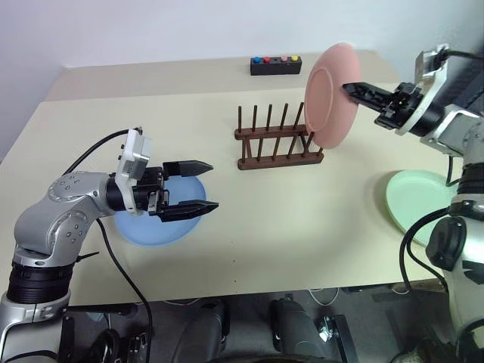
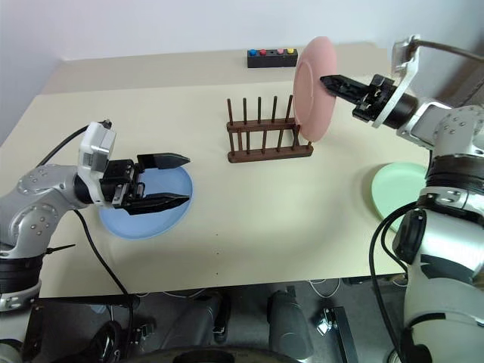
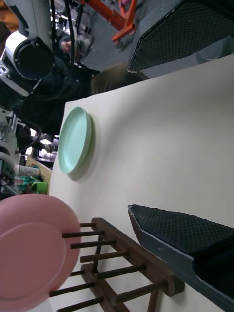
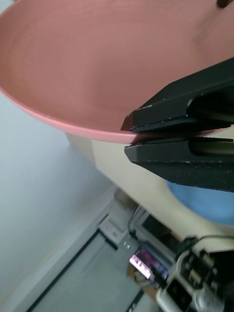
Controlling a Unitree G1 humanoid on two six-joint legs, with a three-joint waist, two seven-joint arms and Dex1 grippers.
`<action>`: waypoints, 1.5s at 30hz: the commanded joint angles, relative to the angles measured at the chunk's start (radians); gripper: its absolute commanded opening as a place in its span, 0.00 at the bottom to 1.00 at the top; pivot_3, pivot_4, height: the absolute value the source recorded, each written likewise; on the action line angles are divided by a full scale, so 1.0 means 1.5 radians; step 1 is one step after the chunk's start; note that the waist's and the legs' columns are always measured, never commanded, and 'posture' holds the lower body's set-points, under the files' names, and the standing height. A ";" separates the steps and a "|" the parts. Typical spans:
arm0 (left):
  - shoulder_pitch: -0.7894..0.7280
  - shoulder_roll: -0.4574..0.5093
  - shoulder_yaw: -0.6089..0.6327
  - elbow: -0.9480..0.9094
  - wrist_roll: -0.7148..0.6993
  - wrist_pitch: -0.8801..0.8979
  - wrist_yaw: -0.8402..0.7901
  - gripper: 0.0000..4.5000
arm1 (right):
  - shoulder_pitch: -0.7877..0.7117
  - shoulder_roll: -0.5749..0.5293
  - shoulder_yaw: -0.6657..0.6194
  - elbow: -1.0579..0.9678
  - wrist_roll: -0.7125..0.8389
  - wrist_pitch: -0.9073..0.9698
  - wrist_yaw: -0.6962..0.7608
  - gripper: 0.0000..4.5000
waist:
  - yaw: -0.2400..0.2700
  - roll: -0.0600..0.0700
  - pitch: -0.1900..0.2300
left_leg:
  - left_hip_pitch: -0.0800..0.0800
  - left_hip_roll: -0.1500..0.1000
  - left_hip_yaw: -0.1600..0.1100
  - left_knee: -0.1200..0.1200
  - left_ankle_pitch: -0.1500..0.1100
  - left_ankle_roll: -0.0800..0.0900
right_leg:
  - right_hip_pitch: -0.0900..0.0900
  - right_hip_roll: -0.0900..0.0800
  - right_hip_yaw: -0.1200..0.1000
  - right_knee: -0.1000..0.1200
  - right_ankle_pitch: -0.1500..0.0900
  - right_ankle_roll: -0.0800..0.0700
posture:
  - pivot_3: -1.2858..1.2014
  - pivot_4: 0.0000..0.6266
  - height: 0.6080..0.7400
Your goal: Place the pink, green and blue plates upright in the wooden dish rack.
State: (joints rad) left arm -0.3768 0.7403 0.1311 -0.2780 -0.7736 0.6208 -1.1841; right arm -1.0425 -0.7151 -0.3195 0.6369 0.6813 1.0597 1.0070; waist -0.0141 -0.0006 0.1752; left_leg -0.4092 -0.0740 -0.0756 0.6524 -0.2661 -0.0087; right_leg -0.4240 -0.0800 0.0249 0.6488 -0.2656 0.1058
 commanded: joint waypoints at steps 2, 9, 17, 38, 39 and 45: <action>0.011 0.010 0.007 -0.023 0.003 -0.011 0.003 1.00 | -0.010 0.000 0.002 0.006 -0.008 -0.031 0.011 0.31 | 0.001 0.000 0.000 | 0.000 0.000 0.000 0.000 0.000 0.000 | 0.000 0.000 0.000 0.000 0.000 0.000 | 0.52 0.24 1.00; 0.016 0.010 0.003 -0.022 0.008 -0.015 0.008 1.00 | 0.002 -0.017 0.043 -0.037 -0.072 -0.155 0.023 0.97 | 0.000 0.000 0.000 | 0.000 0.000 0.000 0.000 0.000 0.000 | 0.000 0.000 0.000 0.000 0.000 0.000 | 0.52 0.24 1.00; 0.012 -0.001 -0.005 -0.018 0.012 -0.027 0.001 1.00 | 0.033 -0.055 0.000 -0.072 -0.092 -0.331 0.053 0.97 | 0.002 0.000 0.000 | 0.000 0.000 0.000 0.000 0.000 0.000 | 0.000 0.000 0.000 0.000 0.000 0.000 | 0.52 0.24 1.00; -0.012 -0.055 -0.158 0.048 0.173 -0.221 -0.072 1.00 | 0.649 -0.363 0.046 -0.405 -0.273 -0.349 0.163 0.97 | 0.004 0.001 -0.001 | 0.001 0.001 0.001 0.005 -0.001 0.001 | 0.003 0.000 0.001 0.001 0.000 0.000 | 0.52 0.24 1.00; -0.018 -0.061 -0.163 0.058 0.183 -0.236 -0.075 1.00 | 0.660 -0.367 0.047 -0.403 -0.284 -0.345 0.152 0.97 | 0.005 0.001 -0.001 | 0.001 0.001 0.001 0.005 -0.001 0.002 | 0.003 0.000 0.000 0.001 0.000 0.000 | 0.52 0.24 1.00; -0.044 -0.079 -0.181 0.095 0.208 -0.267 -0.089 1.00 | 0.704 -0.388 0.068 -0.340 -0.363 -0.376 0.095 0.77 | 0.017 0.001 -0.001 | 0.001 0.001 0.001 0.006 -0.001 0.002 | 0.004 0.000 0.000 0.000 0.000 0.000 | 0.52 0.24 1.00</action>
State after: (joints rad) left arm -0.4268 0.6238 -0.1437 -0.1273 -0.4638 0.2451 -1.3082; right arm 0.0246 -1.2754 -0.2053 0.1148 0.1605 0.5116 1.1685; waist 0.0108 0.0015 0.1739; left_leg -0.4081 -0.0733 -0.0745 0.6625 -0.2680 -0.0054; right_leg -0.4171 -0.0797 0.0247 0.6488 -0.2656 0.1058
